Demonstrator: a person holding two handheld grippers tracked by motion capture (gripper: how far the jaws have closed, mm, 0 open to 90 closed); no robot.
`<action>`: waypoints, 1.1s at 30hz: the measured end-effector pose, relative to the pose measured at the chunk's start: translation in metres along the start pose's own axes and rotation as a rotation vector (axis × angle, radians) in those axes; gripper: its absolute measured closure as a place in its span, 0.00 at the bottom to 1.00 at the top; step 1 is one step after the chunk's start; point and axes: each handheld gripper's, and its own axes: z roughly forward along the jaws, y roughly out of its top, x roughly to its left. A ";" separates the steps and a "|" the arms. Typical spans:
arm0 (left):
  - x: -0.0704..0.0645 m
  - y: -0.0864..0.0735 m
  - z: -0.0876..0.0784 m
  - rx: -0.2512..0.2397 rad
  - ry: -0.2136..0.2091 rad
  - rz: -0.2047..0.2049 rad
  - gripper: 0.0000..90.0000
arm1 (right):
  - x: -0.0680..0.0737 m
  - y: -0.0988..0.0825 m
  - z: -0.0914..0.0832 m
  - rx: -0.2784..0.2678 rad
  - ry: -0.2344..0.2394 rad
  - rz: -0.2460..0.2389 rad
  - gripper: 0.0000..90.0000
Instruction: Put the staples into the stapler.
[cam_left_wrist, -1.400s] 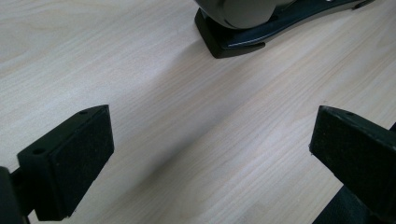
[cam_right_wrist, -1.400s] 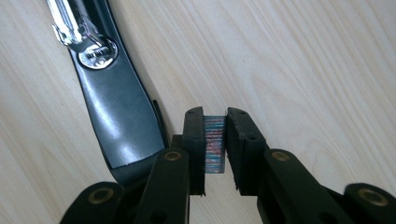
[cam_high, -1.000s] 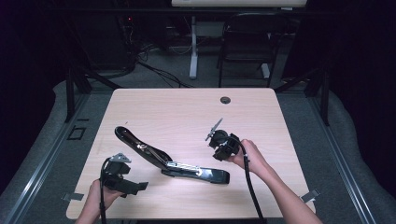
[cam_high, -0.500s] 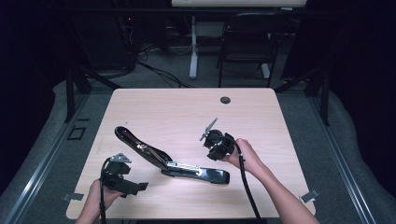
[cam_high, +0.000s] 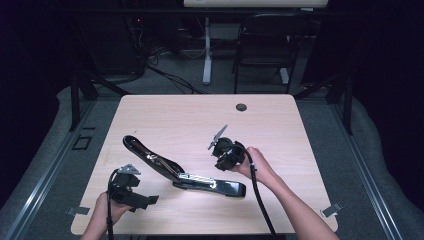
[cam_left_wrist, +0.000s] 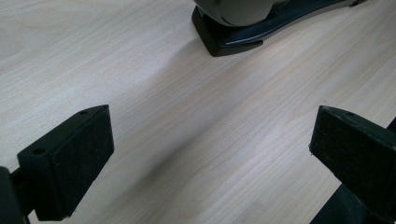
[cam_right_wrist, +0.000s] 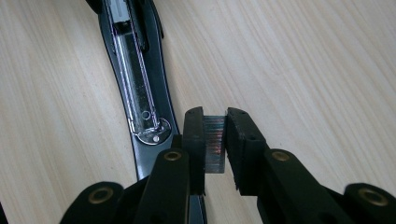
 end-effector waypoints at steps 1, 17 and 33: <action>0.000 0.000 0.000 0.002 0.000 0.003 0.00 | 0.000 0.001 0.001 0.001 0.001 -0.004 0.87; 0.000 0.000 0.000 0.001 -0.001 0.001 0.00 | 0.010 0.013 0.001 -0.047 0.058 -0.047 0.87; 0.000 0.000 0.000 0.001 0.001 0.007 0.00 | 0.020 0.021 0.012 -0.034 0.151 -0.092 0.87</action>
